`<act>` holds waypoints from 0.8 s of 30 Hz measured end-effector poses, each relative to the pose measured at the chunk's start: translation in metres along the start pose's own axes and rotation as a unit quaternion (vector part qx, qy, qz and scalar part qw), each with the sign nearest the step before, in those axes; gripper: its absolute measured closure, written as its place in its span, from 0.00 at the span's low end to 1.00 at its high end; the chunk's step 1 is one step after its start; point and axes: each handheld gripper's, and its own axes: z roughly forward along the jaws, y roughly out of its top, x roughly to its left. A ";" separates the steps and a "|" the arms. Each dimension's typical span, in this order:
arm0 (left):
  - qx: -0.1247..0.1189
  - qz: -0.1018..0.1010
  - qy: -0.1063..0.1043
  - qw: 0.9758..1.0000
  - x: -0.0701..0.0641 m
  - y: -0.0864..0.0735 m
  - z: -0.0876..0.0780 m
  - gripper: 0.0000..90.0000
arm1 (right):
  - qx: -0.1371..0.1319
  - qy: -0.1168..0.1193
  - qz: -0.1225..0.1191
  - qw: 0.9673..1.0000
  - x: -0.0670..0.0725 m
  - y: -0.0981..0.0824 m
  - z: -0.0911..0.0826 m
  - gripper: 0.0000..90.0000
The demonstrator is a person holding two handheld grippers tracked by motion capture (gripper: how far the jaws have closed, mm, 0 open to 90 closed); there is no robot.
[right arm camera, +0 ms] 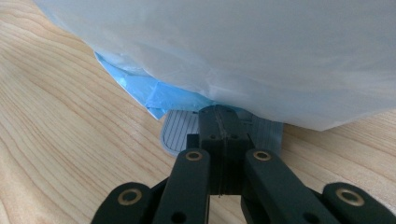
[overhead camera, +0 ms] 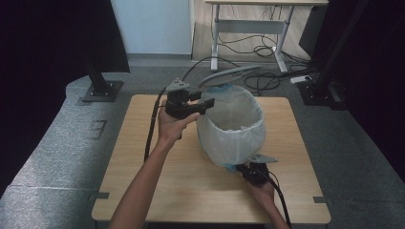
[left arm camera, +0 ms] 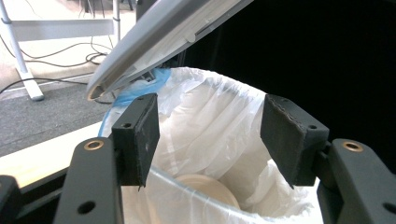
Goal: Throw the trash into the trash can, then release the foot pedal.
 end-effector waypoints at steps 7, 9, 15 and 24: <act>0.004 0.002 0.001 1.000 0.002 -0.003 -0.007 0.42 | 0.000 0.000 0.001 1.000 0.000 0.000 0.000 0.99; 0.008 0.003 0.000 1.000 0.002 -0.003 -0.008 0.42 | 0.000 0.001 0.002 1.000 0.000 0.000 0.000 0.99; 0.009 0.008 0.000 1.000 0.001 -0.004 -0.013 0.41 | 0.000 0.002 0.003 1.000 0.000 0.000 0.000 0.99; 0.010 0.008 0.010 1.000 0.005 -0.014 -0.021 0.42 | -0.008 0.018 0.009 1.000 -0.001 -0.001 -0.001 0.90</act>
